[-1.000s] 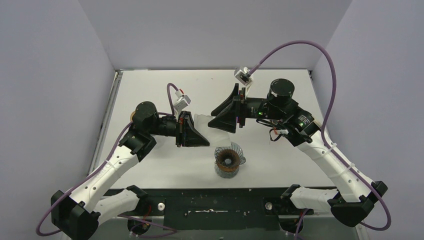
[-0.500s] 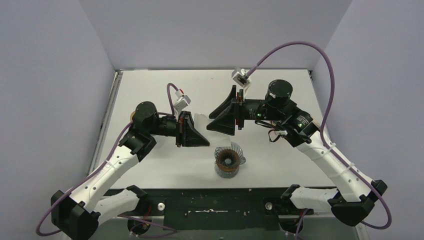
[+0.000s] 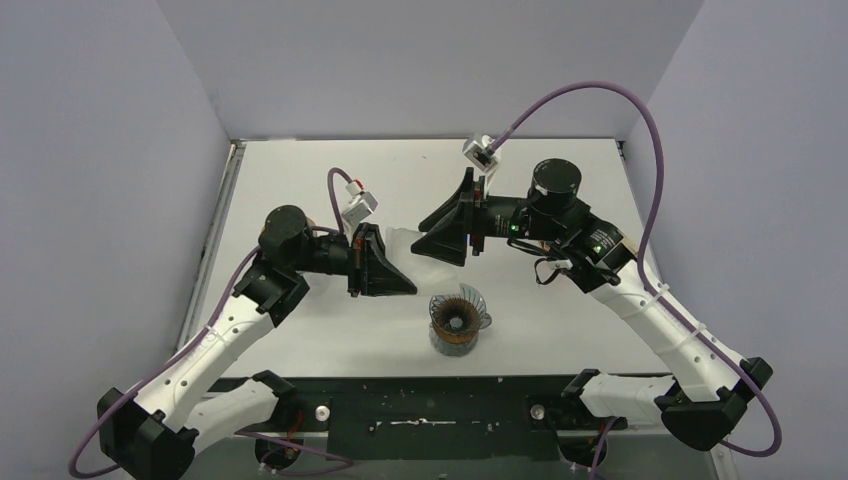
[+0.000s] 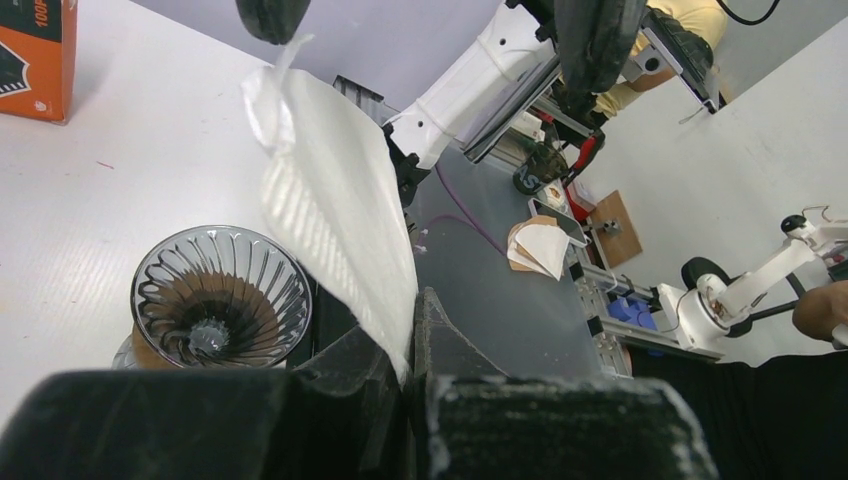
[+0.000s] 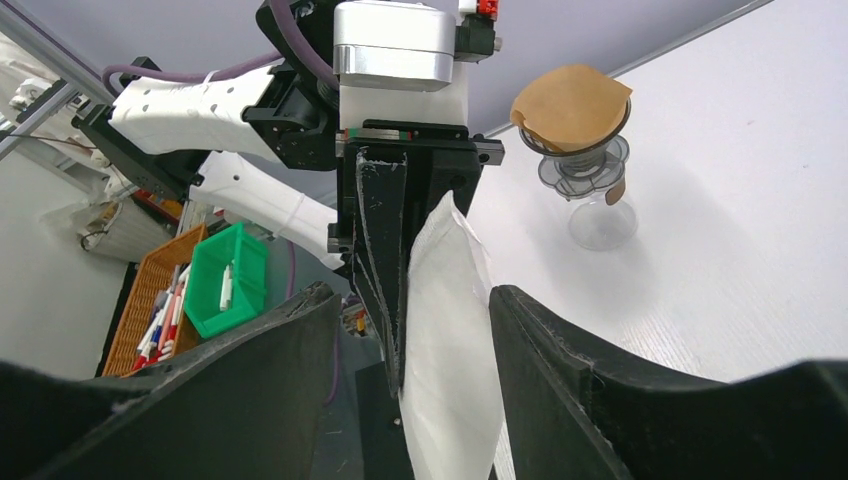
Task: Place the coffee filter in the dripper
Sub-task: Pick up the coffee filter from the coffee filter holder.
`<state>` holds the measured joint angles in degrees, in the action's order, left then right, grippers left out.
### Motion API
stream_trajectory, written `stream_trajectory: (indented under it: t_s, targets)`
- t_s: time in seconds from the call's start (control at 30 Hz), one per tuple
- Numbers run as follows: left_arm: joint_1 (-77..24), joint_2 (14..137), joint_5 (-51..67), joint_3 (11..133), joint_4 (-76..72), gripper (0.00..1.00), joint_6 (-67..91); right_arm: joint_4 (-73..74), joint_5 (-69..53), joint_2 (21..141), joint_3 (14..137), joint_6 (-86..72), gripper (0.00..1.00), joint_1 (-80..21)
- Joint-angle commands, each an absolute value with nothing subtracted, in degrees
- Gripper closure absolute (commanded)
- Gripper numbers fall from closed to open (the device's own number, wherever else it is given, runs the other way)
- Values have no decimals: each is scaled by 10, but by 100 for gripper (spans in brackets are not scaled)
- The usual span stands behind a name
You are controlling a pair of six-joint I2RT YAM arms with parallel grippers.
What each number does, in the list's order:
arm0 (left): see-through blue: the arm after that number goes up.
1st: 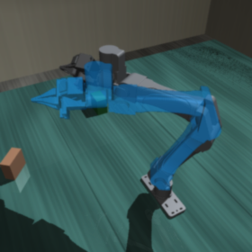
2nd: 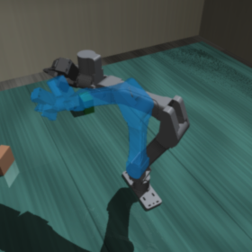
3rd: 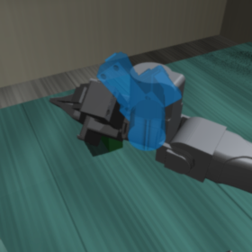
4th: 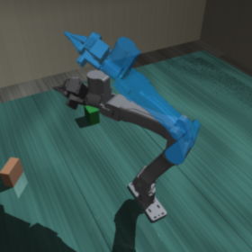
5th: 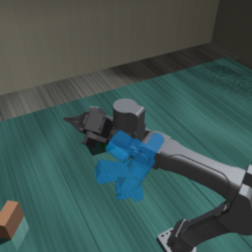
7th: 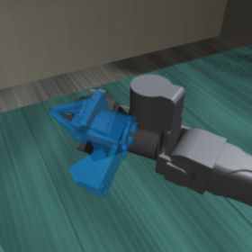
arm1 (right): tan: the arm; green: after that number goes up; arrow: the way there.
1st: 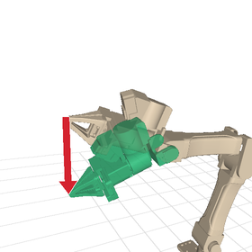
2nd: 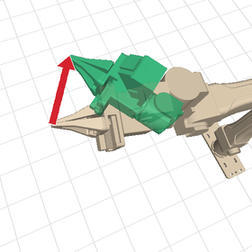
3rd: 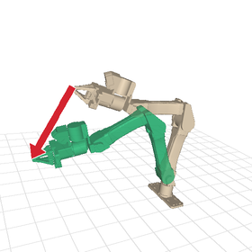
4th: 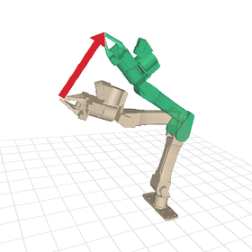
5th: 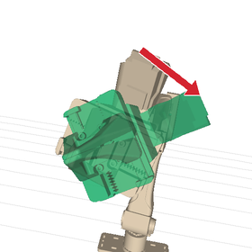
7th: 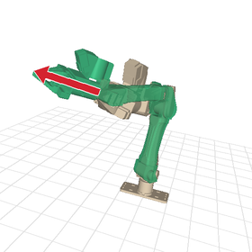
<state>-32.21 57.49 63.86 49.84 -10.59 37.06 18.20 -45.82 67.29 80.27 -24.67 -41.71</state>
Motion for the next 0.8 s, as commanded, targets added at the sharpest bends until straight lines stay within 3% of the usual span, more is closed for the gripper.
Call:
stream_trajectory:
  t_s: [0.0,0.77]
  targets:
    - [-325,563,661,499,-123,100,361,167,-451,670,820,-242,43,-422]
    - [-328,564,661,499,-130,100,361,164,-451,679,818,-236,42,-427]
